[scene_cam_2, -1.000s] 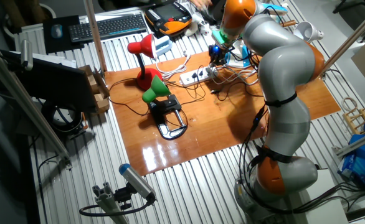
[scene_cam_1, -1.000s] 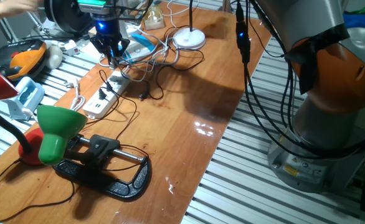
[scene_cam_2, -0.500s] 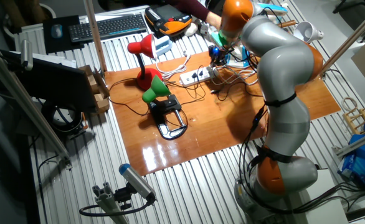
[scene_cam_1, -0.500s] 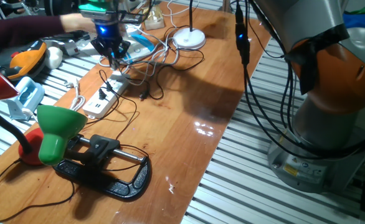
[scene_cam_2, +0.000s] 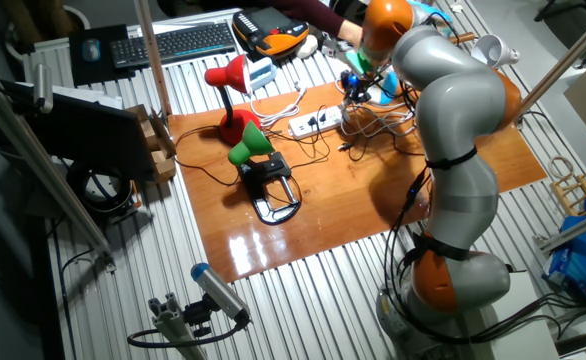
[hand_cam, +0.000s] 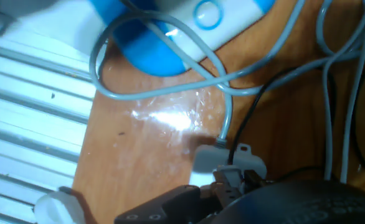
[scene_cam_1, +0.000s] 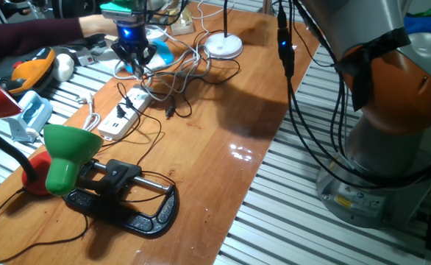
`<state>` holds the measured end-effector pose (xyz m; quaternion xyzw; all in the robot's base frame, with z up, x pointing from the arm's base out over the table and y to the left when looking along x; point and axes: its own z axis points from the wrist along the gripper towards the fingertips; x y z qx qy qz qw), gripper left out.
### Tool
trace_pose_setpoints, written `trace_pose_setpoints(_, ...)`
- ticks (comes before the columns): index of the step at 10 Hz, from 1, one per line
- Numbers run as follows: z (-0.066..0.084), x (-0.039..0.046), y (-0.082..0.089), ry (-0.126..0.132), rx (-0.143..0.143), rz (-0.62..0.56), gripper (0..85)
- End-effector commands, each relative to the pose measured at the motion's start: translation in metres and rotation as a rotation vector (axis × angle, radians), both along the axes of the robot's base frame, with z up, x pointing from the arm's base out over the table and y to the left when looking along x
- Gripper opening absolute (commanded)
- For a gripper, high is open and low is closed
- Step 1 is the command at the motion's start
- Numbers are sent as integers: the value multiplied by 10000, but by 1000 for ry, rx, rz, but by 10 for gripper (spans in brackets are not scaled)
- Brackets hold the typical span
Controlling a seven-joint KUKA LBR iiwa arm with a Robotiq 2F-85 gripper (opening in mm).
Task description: Plug in the power cord of the desk lamp, turn on the socket, and light up the desk lamp
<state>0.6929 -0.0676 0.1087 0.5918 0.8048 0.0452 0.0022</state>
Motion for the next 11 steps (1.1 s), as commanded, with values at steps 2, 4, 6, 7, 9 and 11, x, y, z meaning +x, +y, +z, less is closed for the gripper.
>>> trace_pose_setpoints(2,5,-31,15,6,-6,0,0)
trace_pose_setpoints(4,38,-58,31,24,9,3,0)
trace_pose_setpoints(6,43,-86,63,31,15,22,0)
trace_pose_setpoints(7,32,-82,78,30,10,31,0)
trace_pose_setpoints(9,27,-56,95,67,13,-11,0)
trace_pose_setpoints(11,26,-70,90,83,7,-127,0)
